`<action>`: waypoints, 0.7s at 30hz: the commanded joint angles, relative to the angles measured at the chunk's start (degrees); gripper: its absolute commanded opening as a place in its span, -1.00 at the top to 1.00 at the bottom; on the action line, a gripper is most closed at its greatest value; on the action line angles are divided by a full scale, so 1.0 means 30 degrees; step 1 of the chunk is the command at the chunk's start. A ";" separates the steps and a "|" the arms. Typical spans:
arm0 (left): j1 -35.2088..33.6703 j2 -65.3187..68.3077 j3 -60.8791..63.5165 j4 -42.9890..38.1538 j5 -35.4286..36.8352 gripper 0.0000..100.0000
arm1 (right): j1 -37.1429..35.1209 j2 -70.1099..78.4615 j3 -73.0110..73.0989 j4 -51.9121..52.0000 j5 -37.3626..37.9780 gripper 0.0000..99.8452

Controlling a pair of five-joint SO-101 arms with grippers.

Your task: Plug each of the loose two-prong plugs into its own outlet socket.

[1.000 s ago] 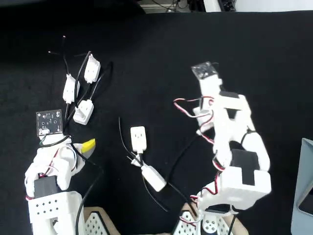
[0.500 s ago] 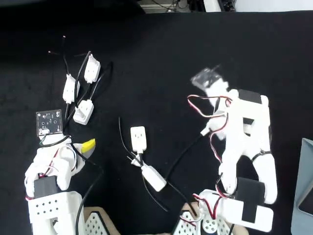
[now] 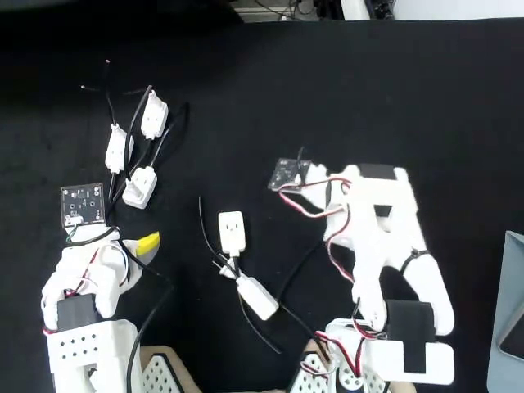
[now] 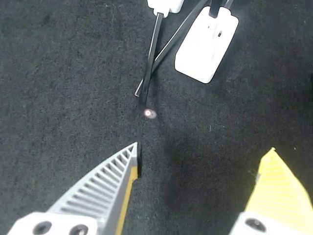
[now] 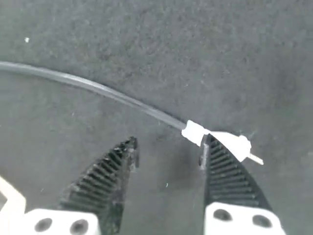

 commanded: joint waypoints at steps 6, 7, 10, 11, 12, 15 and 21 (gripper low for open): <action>-0.0161 -0.0117 -0.0132 0.0000 0.0000 0.25 | -0.0205 -0.0601 0.1597 -0.2608 0.1436 0.60; -0.0161 -0.0117 -0.0132 0.0000 0.0000 0.25 | -0.0205 -0.0571 0.1626 -0.2608 0.1436 0.60; -0.0161 -0.0117 -0.0132 0.0000 0.0000 0.25 | -0.0205 0.0132 0.1597 -0.2725 0.1436 0.60; -0.0161 -0.0117 -0.0132 0.0000 0.0000 0.25 | -0.0205 0.0571 0.1597 -0.2784 0.1436 0.60; -0.0161 -0.0117 -0.0103 0.0000 0.0000 0.25 | -0.0234 0.1070 0.1597 -0.3048 0.1436 0.60; -0.0161 -0.0117 -0.0103 0.0029 -0.0264 0.25 | -0.0205 0.2769 0.1597 -0.4278 0.1436 0.60; -0.0161 -0.0117 -0.0103 0.0088 -0.0586 0.25 | -0.0322 0.3560 0.1538 -0.5158 0.1289 0.88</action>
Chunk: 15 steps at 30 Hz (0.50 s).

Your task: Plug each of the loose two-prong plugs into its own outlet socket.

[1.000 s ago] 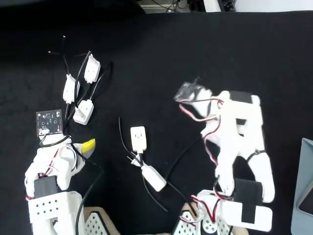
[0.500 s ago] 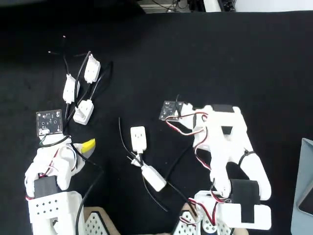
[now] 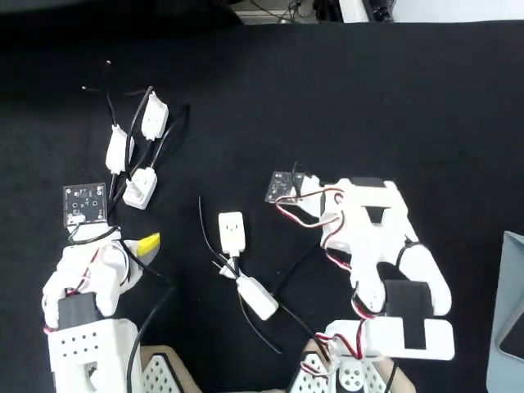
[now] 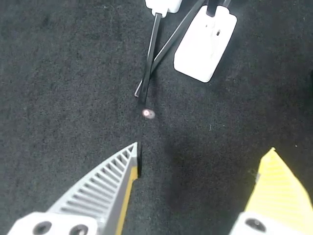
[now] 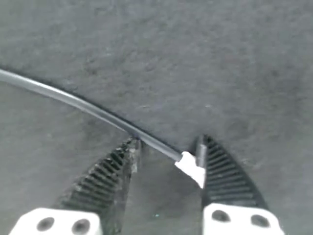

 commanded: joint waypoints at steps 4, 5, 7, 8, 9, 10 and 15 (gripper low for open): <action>-0.0161 -0.0117 -0.0103 0.0088 -0.0176 0.25 | -0.0264 0.0044 -0.0015 -0.0586 -0.0381 0.95; -0.0161 -0.0117 -0.0103 0.0088 -0.0176 0.25 | -0.0264 -0.0190 -0.0015 -0.0586 -0.1055 0.98; -0.0161 -0.0117 -0.0103 0.0088 -0.0176 0.25 | -0.0264 -0.0952 -0.0044 -0.0557 -0.2432 0.97; -0.0161 -0.0117 -0.0103 0.0088 -0.0176 0.25 | -0.0264 -0.1392 -0.0103 -0.0557 -0.2989 0.98; -0.0161 -0.0117 -0.0103 0.0088 -0.0176 0.25 | -0.0264 -0.1861 -0.0220 -0.0557 -0.3546 0.98; -0.0161 -0.0117 -0.0103 0.0088 -0.0176 0.25 | -0.0264 -0.2300 -0.0337 -0.0557 -0.4220 0.98; -0.0132 -0.0117 -0.0103 0.0088 -0.0176 0.25 | -0.0322 -0.3267 -0.1187 -0.0615 -0.8469 0.98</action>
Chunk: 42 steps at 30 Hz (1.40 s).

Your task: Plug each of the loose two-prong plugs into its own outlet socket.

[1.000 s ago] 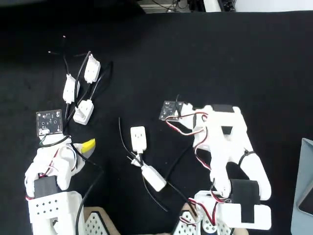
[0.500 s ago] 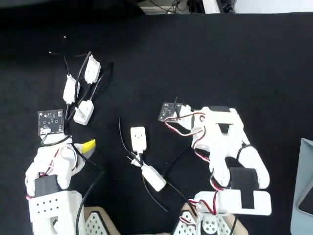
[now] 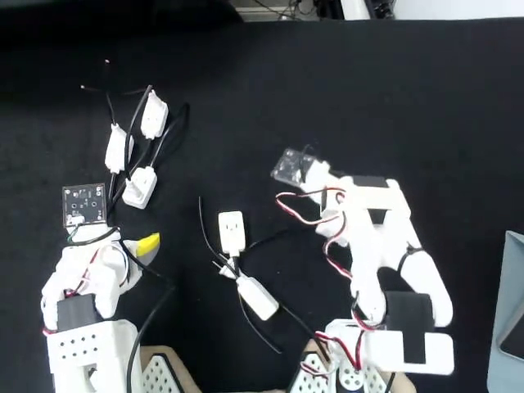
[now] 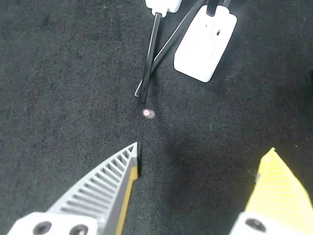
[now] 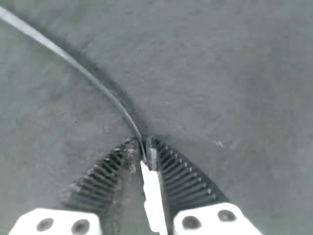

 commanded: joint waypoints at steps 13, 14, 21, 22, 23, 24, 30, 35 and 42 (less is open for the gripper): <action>-0.0161 -0.0117 -0.0103 0.0059 -0.0176 0.25 | -0.2579 -0.1099 -0.3795 -0.0850 -1.4476 0.98; -0.0161 -0.0117 -0.0103 0.0059 -0.0176 0.25 | -0.2755 -0.1099 -0.3795 -0.1289 -1.5209 0.98; -0.0161 -0.0117 -0.0103 0.0088 -0.0205 0.25 | -0.3516 -0.1070 -0.3531 -0.2667 -1.7963 0.97; -0.0161 -0.0117 -0.0103 0.0088 -0.0205 0.25 | -0.3810 -0.0952 -0.3267 -0.2667 -1.7729 0.97; -0.0132 -0.0117 -0.0103 0.0088 -0.0205 0.25 | -0.4103 -0.0806 -0.3004 -0.2667 -1.7319 0.97; -0.0132 -0.0117 -0.0103 0.0088 -0.0205 0.25 | -0.4542 -0.0601 -0.2740 -0.2667 -1.6821 0.97; -0.0161 -0.0117 -0.0103 0.0088 -0.0205 0.25 | -0.5861 0.1070 -0.2799 -0.2198 -1.5619 0.84; -0.0161 -0.0117 -0.0103 0.0088 -0.0205 0.25 | -0.5861 0.1919 -0.4996 0.1289 -1.5619 0.68; -0.0161 -0.0117 -0.0103 0.0088 -0.0205 0.25 | -0.5744 0.1919 -0.7018 0.5480 -1.5619 0.70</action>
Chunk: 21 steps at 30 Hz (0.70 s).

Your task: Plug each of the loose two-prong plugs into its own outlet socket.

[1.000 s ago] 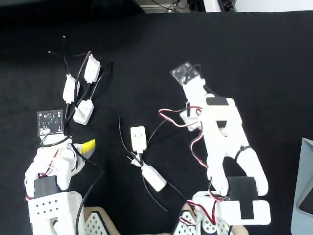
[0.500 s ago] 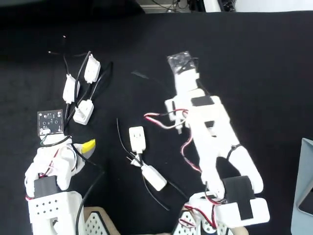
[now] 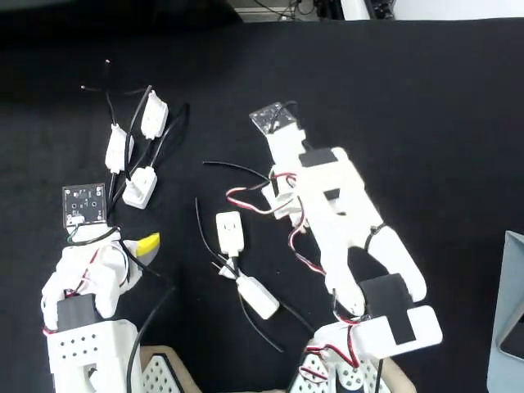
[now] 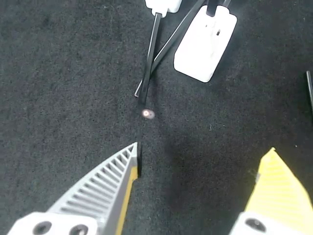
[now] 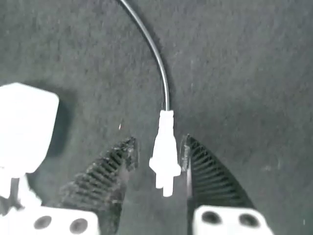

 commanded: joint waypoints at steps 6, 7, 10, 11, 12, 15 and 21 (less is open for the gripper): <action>-0.0161 -0.0117 -0.0103 0.0088 -0.0205 0.25 | 0.0674 0.0103 -0.1392 0.2081 0.0352 0.70; -0.0161 -0.0117 -0.0103 0.0088 -0.0205 0.25 | 0.0879 0.0132 -0.1392 0.2081 0.0352 0.70; -0.0132 -0.0117 -0.0103 0.0088 -0.0205 0.25 | 0.1172 0.0132 -0.1363 0.2081 0.0352 0.70; -0.0103 -0.0117 -0.0103 0.0088 -0.0205 0.25 | 0.1172 0.0161 -0.1304 0.2081 0.0352 0.70; -0.0073 -0.0117 -0.0103 0.0088 -0.0205 0.25 | 0.1172 0.0161 -0.1216 0.2022 0.0352 0.70; -0.0073 -0.0117 -0.0103 0.0088 -0.0205 0.25 | 0.1172 0.0454 -0.1099 0.1758 0.0352 0.70; -0.0073 -0.0117 -0.0103 0.0088 -0.0205 0.25 | 0.1201 0.2799 -0.1187 0.1524 0.0352 0.70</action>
